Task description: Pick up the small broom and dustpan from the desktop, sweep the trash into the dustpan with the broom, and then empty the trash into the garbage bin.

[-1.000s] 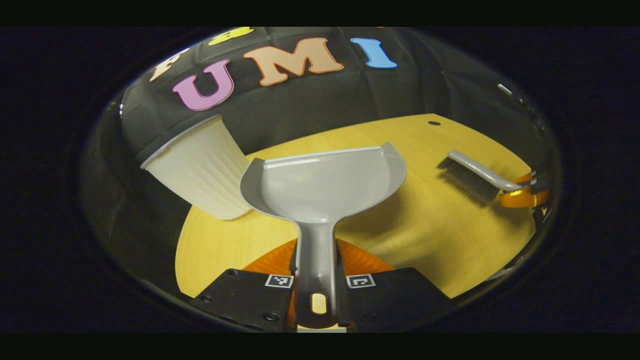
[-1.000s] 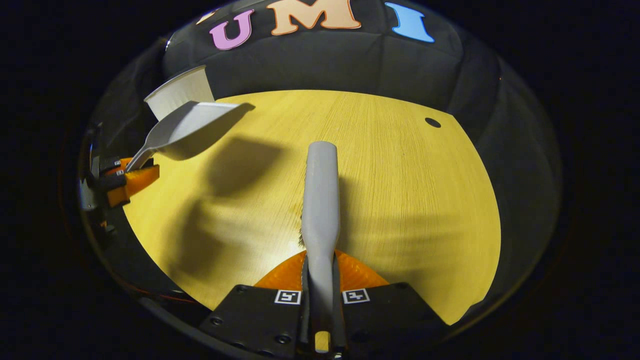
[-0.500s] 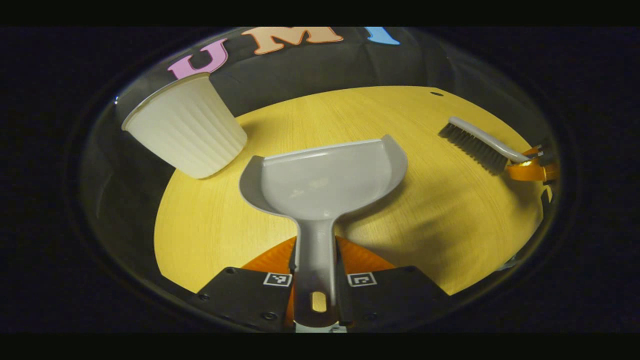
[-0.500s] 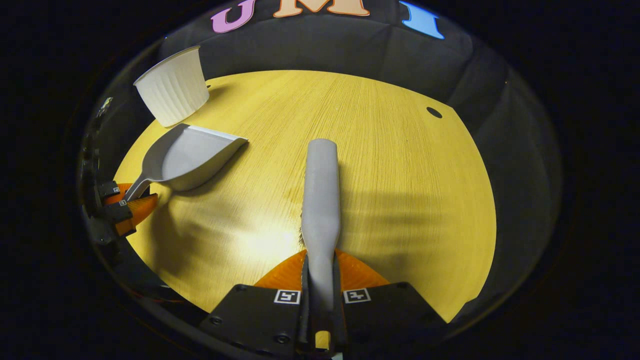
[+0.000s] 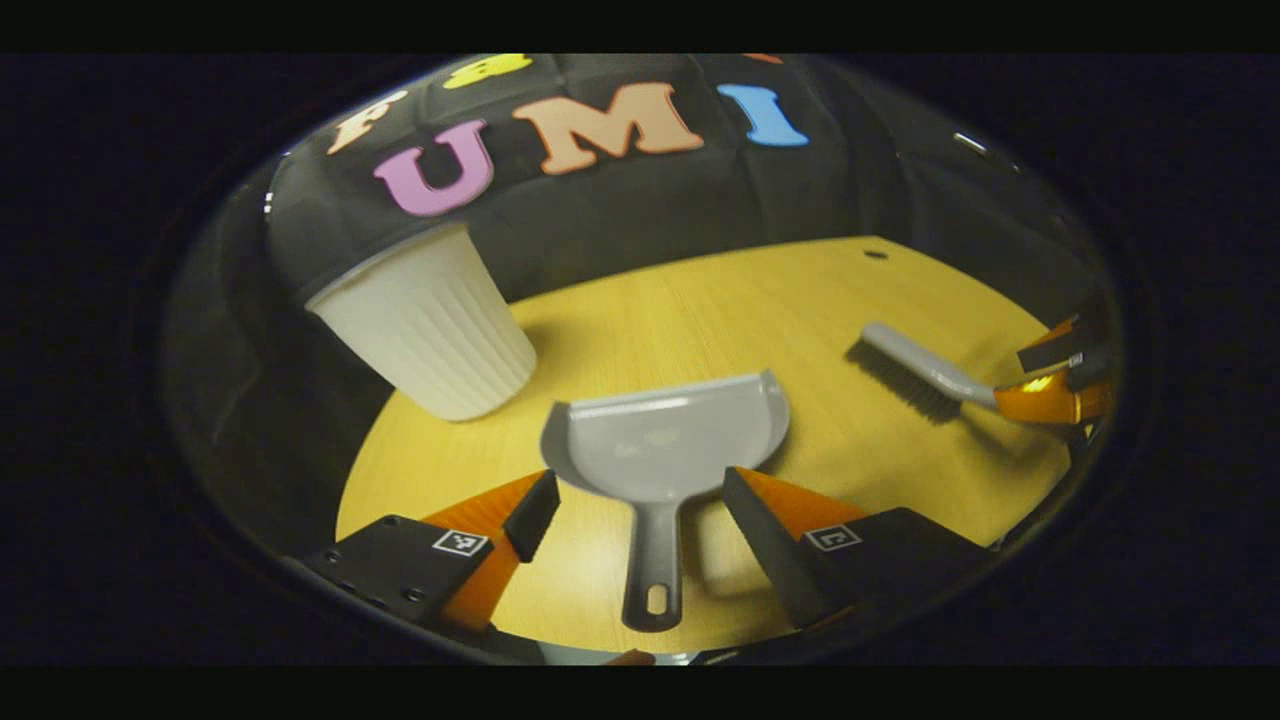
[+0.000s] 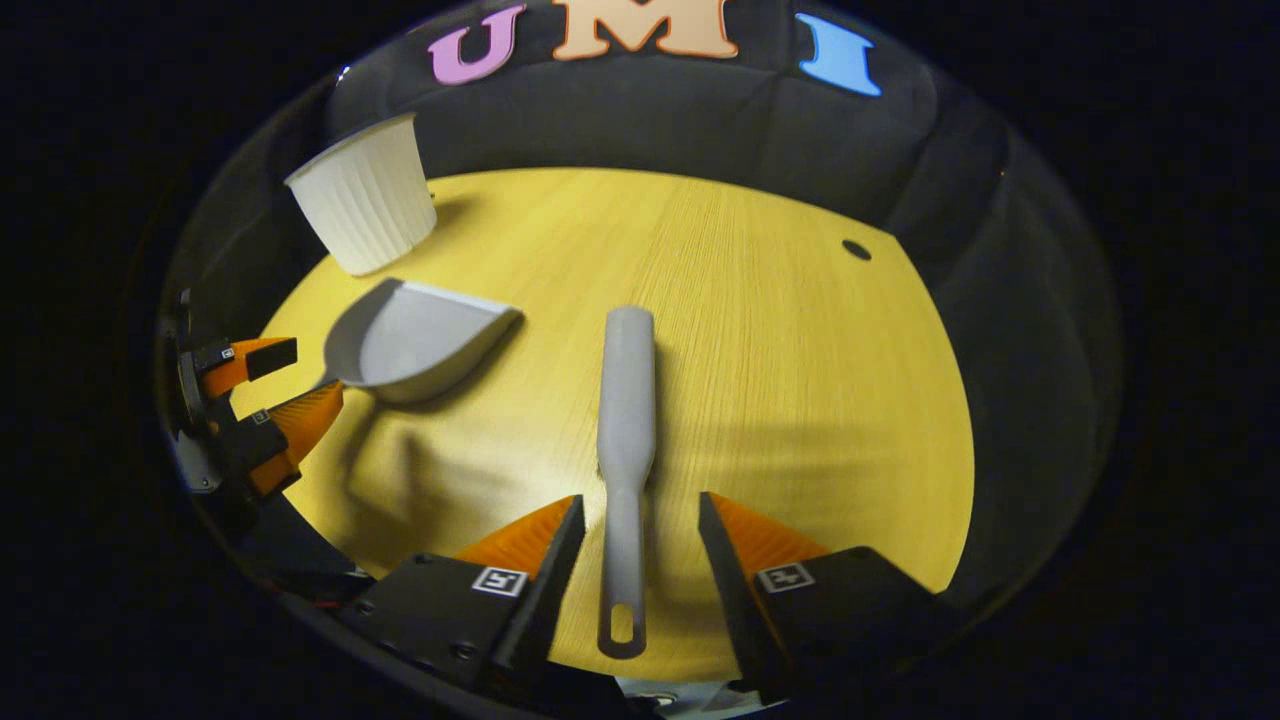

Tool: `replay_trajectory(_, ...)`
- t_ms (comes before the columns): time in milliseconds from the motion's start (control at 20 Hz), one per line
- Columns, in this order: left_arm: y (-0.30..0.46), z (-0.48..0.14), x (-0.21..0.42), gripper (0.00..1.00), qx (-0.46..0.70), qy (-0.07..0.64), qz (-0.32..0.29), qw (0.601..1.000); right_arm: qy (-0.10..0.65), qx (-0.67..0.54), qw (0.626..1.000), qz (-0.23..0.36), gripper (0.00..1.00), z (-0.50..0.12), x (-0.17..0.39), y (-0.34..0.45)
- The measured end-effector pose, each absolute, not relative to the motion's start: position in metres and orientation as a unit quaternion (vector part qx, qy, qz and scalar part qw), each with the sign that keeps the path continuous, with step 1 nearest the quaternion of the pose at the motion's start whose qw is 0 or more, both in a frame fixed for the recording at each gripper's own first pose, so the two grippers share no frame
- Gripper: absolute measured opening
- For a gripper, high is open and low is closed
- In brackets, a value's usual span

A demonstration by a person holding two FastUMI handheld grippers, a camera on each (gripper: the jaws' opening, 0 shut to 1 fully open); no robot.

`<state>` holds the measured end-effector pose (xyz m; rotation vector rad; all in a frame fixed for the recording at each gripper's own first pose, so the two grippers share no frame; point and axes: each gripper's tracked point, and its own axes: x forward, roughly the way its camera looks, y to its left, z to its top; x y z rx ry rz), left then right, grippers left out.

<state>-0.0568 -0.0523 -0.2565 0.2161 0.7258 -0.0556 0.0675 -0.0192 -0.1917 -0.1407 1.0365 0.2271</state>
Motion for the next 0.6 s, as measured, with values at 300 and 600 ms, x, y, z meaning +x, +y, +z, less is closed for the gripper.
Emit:
replay_trajectory(300, -0.082, -0.087, -0.012, 0.93, 0.045, 0.117, 0.022, 0.992, 0.14, -0.016, 0.986, 0.09, 0.93, 0.013, 0.142, 0.008)
replay_trajectory(600, -0.113, 0.004, -0.025, 0.92, 0.032, 0.012, -0.009, 0.999, 0.029, -0.005, 0.998, 0.053, 0.93, 0.113, 0.106, -0.013)
